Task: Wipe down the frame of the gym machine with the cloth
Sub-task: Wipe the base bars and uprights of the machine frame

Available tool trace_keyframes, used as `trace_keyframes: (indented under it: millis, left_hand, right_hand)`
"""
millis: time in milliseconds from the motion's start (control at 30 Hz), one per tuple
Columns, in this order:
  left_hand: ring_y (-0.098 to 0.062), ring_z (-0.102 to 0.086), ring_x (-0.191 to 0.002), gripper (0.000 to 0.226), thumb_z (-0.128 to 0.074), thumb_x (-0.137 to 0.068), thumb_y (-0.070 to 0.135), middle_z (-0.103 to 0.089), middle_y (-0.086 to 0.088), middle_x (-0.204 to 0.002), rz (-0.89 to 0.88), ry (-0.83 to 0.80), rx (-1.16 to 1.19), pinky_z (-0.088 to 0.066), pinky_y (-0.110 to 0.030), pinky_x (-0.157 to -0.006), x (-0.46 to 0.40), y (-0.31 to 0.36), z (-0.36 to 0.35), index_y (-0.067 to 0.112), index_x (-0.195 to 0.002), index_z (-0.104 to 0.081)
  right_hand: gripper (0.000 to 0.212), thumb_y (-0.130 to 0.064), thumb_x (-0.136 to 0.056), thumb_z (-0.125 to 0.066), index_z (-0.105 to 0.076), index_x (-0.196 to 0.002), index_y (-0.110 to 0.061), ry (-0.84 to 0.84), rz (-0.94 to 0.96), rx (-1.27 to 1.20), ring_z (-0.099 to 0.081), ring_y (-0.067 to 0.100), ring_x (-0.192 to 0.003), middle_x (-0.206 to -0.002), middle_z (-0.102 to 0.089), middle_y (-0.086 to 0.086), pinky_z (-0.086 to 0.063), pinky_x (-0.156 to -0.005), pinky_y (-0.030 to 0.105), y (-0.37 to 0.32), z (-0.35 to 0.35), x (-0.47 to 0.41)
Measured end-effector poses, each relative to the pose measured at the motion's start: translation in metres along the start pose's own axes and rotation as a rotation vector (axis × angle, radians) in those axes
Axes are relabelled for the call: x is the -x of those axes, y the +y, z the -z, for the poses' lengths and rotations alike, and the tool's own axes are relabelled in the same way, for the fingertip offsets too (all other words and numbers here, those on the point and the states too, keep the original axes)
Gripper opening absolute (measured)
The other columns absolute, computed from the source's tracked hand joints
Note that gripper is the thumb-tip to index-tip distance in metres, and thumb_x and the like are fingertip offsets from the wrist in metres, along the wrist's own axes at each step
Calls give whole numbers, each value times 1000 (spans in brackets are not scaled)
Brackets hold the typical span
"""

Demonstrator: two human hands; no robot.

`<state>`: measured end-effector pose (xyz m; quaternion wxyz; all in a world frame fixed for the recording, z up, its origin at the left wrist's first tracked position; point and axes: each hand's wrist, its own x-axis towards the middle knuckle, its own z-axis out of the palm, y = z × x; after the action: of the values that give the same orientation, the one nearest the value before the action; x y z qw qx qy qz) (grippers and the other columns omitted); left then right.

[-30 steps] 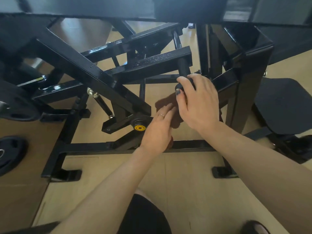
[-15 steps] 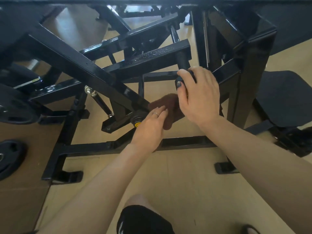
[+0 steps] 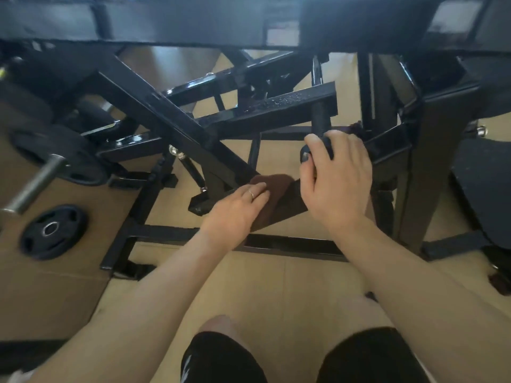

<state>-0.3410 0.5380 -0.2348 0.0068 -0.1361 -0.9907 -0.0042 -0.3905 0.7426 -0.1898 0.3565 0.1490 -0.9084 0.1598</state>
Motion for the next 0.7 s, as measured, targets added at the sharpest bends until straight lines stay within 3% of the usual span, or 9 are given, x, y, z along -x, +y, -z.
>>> trace_keyframes:
  millis: [133,233,333,400,500,633,700]
  left_hand:
    - [-24,-42,-143,69,-65,-96,11,-34,0,-161,505,98,281,-43,-41,-115,10,5,14,24,-155,-33]
    - [-28,-56,-130,58,-51,-101,5,-49,-8,-149,779,43,527,-52,-38,-105,8,7,14,21,-155,-36]
    - [-26,-64,-112,54,-48,-102,5,-60,-10,-134,862,36,739,-59,-31,-87,8,5,3,18,-153,-36]
    - [-20,-62,-103,49,-49,-103,6,-62,-7,-127,894,35,830,-54,-22,-75,10,3,-3,18,-150,-39]
    - [-19,-59,-105,42,-50,-103,5,-60,-3,-118,920,-6,927,-46,-24,-81,16,4,-18,19,-142,-45]
    - [-24,-62,-112,42,-50,-101,4,-63,-6,-120,914,1,974,-49,-31,-90,20,3,-38,20,-140,-49]
    - [-24,-64,-111,36,-52,-102,7,-65,-4,-116,882,46,1023,-49,-28,-86,23,-2,-39,21,-135,-53]
  right_hand:
    - [32,-29,-99,-53,-61,-127,-17,34,-30,-36,-54,32,-122,-128,-60,14,-39,-112,45,-3,-6,0]
    - [31,-27,-98,-54,-62,-126,-15,42,-27,-67,-54,33,-123,-128,-61,14,-37,-113,44,-3,-5,-1]
    - [32,-26,-97,-55,-62,-125,-14,52,-15,-78,-55,34,-122,-129,-61,15,-36,-113,43,-3,-8,0]
    - [31,-24,-97,-55,-64,-124,-13,84,-22,-89,-56,35,-121,-128,-62,15,-35,-115,45,-3,-10,-1]
    - [30,-22,-98,-54,-66,-123,-12,131,-10,-95,-58,35,-120,-126,-64,16,-29,-118,40,-2,-13,-1]
    - [30,-20,-100,-51,-66,-124,-11,147,12,-86,-57,35,-122,-127,-63,16,-30,-118,41,0,-12,-2]
    - [32,-21,-100,-51,-65,-127,-11,128,0,-123,-56,34,-125,-130,-63,15,-29,-120,43,-3,-9,-2]
